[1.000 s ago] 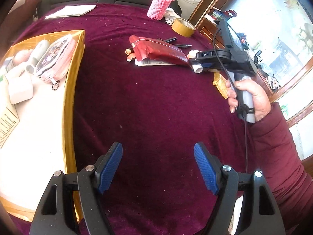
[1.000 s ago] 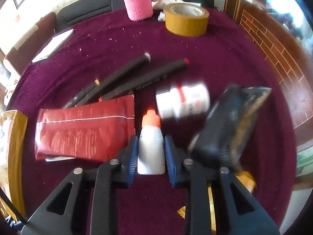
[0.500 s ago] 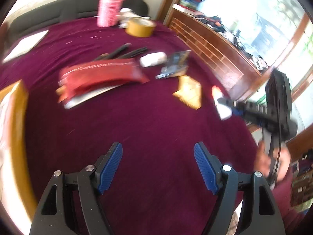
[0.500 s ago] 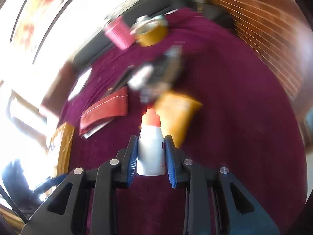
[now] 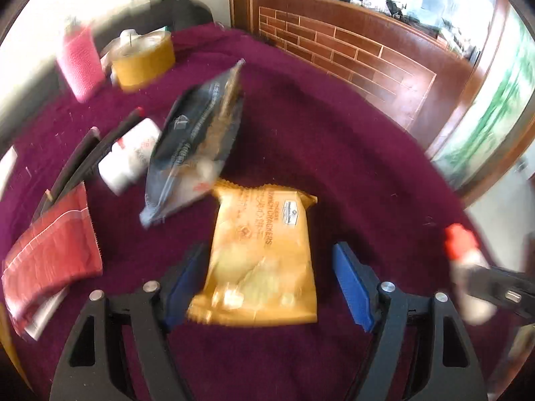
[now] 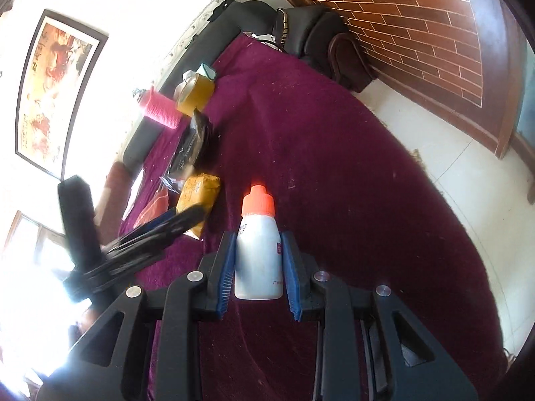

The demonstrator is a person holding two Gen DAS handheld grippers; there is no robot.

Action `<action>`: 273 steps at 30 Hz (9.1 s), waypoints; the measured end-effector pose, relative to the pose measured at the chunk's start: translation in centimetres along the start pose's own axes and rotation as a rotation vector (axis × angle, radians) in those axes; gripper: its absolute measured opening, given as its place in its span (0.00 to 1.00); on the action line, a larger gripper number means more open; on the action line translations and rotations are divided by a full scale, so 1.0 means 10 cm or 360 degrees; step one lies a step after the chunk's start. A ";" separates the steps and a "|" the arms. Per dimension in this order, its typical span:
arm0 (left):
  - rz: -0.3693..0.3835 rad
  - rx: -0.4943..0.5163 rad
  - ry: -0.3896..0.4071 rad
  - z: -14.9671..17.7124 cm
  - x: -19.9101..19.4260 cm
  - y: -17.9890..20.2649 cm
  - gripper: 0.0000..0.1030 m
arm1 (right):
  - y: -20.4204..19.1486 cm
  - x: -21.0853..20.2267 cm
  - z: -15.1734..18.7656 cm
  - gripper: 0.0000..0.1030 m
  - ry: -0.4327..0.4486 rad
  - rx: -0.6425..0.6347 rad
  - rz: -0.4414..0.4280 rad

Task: Organize objects
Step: 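Grasp the orange-capped white bottle with the right gripper while the left grasps the cracker packet, then lower the cracker packet and orange-capped bottle into the tray and open both grippers, then move both grippers toward the markers and red pouch on the table, then grasp a black marker with the left gripper while the right grasps another black marker, then carry both black markers over the tray, then lower the markers into the tray and open both grippers, then move both open grippers back toward the red pouch and white box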

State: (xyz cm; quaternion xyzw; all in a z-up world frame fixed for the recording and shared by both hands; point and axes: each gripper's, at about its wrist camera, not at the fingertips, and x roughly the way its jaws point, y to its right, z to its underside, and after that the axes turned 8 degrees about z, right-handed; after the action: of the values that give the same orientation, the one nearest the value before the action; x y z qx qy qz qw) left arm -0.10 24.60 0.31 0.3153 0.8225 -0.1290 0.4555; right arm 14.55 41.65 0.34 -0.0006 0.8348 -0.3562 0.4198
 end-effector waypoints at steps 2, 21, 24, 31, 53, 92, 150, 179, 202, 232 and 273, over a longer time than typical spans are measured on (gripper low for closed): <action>-0.0005 0.0009 0.0021 0.01 -0.02 0.06 0.55 | -0.02 0.00 0.00 0.24 -0.0001 -0.0014 -0.0009; -0.0048 -0.0564 0.0438 1.63 -2.36 -1.43 0.37 | -1.85 0.63 0.51 0.24 -0.0247 -0.0488 -0.0202; -0.0219 -0.0745 0.0416 2.14 -2.65 -1.91 0.37 | -2.37 0.80 0.78 0.24 -0.0331 -0.0648 -0.0251; -0.0208 -0.1135 0.0208 2.86 -2.43 -2.77 0.37 | -3.63 1.28 1.46 0.24 -0.0543 -0.0984 -0.0350; -0.0066 -0.1280 0.0526 3.26 -2.99 -2.84 0.60 | -4.54 1.89 2.02 0.29 -0.0434 -0.1292 0.0185; 0.0090 -0.0951 0.0355 2.42 -2.69 -2.09 0.64 | -3.27 2.43 -0.09 0.48 -0.0484 -0.0975 0.0233; -0.0049 -0.0594 0.0631 1.73 -2.87 -2.13 0.11 | -2.24 1.29 -0.46 0.52 -0.0170 -0.0501 -0.0082; -0.0128 -0.1074 0.0722 3.25 -3.24 -3.02 0.11 | -3.00 2.14 -0.50 0.12 -0.0186 -0.0605 0.0460; -0.0141 -0.1333 0.0425 3.50 -2.77 -3.13 0.14 | -4.40 1.85 2.28 0.12 -0.0857 -0.1020 -0.0363; -0.0320 -0.1280 0.0844 3.73 -3.64 -2.91 0.65 | -4.56 1.34 2.36 0.41 -0.0140 -0.1326 -0.0051; 0.0149 -0.0870 0.0502 2.60 -2.77 -1.72 0.65 | -2.52 1.48 0.75 0.53 -0.0359 -0.0800 0.0313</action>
State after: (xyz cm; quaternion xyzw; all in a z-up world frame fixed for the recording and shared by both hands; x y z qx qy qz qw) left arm 16.98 -12.71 7.73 0.2349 0.8718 0.1683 0.3956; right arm 2.77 13.94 2.00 -0.0632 0.8410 -0.0935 0.5292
